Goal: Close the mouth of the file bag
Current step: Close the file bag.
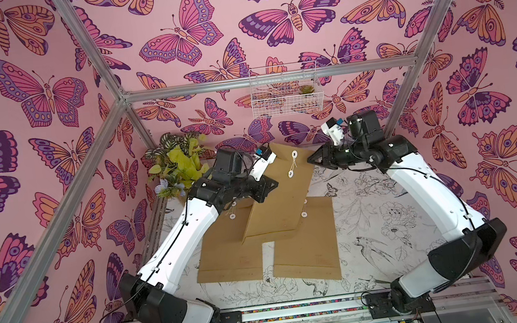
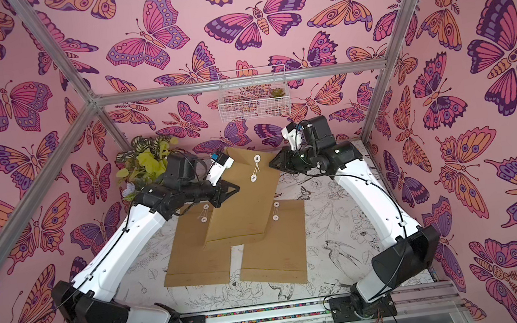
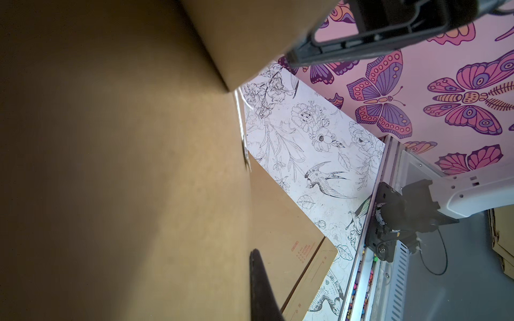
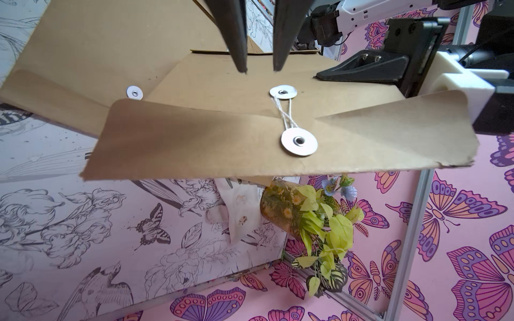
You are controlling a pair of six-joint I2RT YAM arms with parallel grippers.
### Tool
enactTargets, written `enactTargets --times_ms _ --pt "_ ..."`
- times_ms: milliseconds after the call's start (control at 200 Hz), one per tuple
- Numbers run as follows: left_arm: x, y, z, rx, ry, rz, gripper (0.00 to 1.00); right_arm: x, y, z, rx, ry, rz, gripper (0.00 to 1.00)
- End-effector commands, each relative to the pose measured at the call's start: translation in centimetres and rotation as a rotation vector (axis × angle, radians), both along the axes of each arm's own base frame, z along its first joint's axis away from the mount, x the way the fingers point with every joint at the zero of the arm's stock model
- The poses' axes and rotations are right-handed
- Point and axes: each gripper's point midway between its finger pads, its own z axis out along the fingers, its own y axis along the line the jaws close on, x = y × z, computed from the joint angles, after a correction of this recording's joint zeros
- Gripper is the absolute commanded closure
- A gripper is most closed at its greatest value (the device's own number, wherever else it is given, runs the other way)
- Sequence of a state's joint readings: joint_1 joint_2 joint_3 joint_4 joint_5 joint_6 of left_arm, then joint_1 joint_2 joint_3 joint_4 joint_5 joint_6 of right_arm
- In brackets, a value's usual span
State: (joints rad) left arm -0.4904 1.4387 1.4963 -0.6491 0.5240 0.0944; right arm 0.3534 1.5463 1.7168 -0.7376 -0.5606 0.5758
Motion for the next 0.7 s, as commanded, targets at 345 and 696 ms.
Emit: enactTargets --times_ms 345,696 --pt "-0.4 -0.5 1.1 -0.038 -0.025 -0.008 1.00 0.3 4.0 0.5 0.009 -0.025 0.029 0.78" --pt "-1.0 -0.6 1.5 -0.049 -0.026 -0.009 1.00 2.0 3.7 -2.1 -0.090 -0.036 -0.025 0.97"
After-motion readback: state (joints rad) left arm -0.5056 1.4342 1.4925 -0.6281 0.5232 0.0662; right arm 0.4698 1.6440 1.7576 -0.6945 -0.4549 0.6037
